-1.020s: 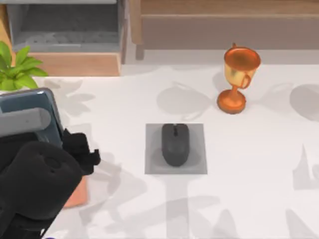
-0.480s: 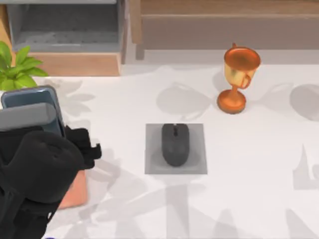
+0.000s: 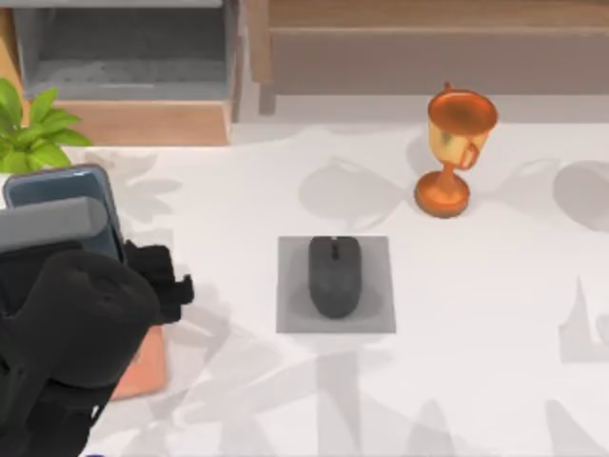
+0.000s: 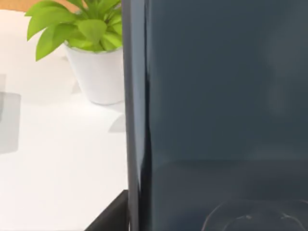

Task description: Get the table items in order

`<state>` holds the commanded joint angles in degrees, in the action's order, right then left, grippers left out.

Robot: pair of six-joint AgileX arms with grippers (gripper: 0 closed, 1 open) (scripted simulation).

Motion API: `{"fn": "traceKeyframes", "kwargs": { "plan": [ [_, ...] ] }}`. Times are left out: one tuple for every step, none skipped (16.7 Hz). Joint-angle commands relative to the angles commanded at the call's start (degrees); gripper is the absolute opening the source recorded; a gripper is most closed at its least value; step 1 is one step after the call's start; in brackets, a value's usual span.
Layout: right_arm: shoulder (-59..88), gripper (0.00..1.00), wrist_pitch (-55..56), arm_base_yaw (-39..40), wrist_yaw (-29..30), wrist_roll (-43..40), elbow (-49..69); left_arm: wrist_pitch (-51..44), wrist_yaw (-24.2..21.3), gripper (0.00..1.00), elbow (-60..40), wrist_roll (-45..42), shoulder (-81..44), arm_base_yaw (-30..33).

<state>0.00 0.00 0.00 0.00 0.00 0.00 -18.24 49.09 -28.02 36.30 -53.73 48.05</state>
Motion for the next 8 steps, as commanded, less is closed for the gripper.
{"fn": "traceKeyframes", "kwargs": {
  "plan": [
    [0.0, 1.0, 0.0, 0.0, 0.0, 0.0, 0.0, 0.0, 0.0, 0.68, 0.0, 0.0, 0.0, 0.0],
    [0.0, 1.0, 0.0, 0.0, 0.0, 0.0, 0.0, 0.0, 0.0, 0.75, 0.0, 0.0, 0.0, 0.0],
    [0.0, 1.0, 0.0, 0.0, 0.0, 0.0, 0.0, 0.0, 0.0, 0.83, 0.0, 0.0, 0.0, 0.0],
    [0.0, 1.0, 0.0, 0.0, 0.0, 0.0, 0.0, 0.0, 0.0, 0.9, 0.0, 0.0, 0.0, 0.0],
    [0.0, 1.0, 0.0, 0.0, 0.0, 0.0, 0.0, 0.0, 0.0, 0.98, 0.0, 0.0, 0.0, 0.0],
    [0.0, 1.0, 0.0, 0.0, 0.0, 0.0, 0.0, 0.0, 0.0, 1.0, 0.0, 0.0, 0.0, 0.0],
    [0.0, 1.0, 0.0, 0.0, 0.0, 0.0, 0.0, 0.0, 0.0, 1.0, 0.0, 0.0, 0.0, 0.0],
    [0.0, 1.0, 0.0, 0.0, 0.0, 0.0, 0.0, 0.0, 0.0, 1.0, 0.0, 0.0, 0.0, 0.0]
  ]
}}
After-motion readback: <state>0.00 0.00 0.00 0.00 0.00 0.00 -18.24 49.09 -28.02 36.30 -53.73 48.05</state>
